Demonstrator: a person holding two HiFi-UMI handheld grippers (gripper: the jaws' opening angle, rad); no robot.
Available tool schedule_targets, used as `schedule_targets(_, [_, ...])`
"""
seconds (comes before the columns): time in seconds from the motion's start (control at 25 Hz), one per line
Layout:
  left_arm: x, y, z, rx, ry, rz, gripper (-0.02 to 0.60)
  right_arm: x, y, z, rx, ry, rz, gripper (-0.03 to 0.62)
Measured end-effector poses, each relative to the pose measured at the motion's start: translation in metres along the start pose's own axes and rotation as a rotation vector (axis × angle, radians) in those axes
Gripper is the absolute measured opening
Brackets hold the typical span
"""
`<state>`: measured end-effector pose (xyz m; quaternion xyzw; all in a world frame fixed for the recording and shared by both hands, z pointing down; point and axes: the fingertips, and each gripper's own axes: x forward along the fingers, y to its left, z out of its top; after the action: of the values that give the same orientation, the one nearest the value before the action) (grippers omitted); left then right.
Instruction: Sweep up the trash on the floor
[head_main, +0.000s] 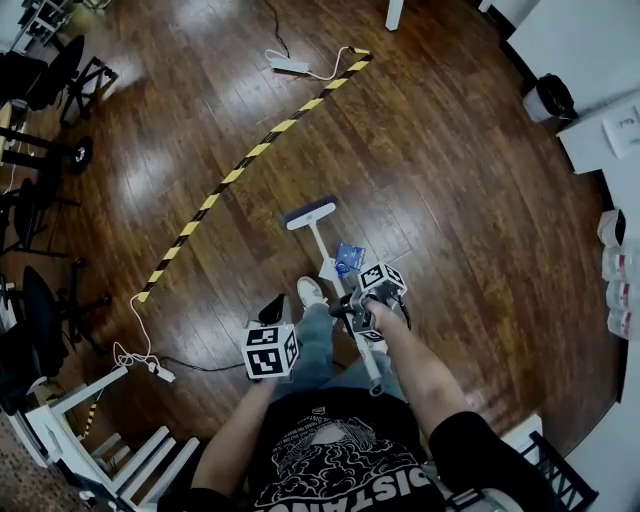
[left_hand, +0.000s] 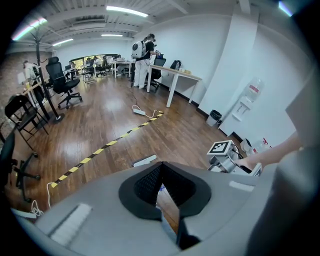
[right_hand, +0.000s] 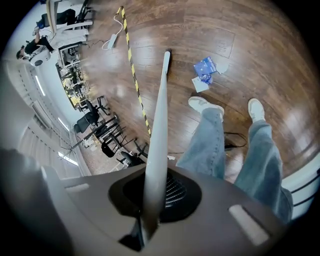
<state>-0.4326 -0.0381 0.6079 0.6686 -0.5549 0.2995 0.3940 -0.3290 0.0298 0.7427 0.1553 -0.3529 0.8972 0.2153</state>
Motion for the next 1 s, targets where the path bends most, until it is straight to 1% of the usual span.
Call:
schedule_targets(0.16, [-0.008, -0.036, -0.023, 0.002, -0.015, -0.006, 0.006, -0.02, -0.04, -0.017, -0.006, 0.004, -0.019, 0.012])
schedule_targets(0.44, [-0.029, -0.087, -0.07, -0.005, -0.036, -0.002, 0.006, -0.043, -0.093, -0.053, 0.006, 0.007, -0.03, 0.011])
schedule_targets(0.72, [-0.05, -0.114, -0.101, -0.027, -0.067, 0.026, 0.006, -0.059, -0.133, -0.081, 0.019, 0.005, -0.03, 0.011])
schedule_targets(1.0, [-0.064, -0.133, -0.124, -0.049, -0.087, 0.059, 0.006, -0.069, -0.159, -0.095, 0.017, 0.015, -0.037, 0.011])
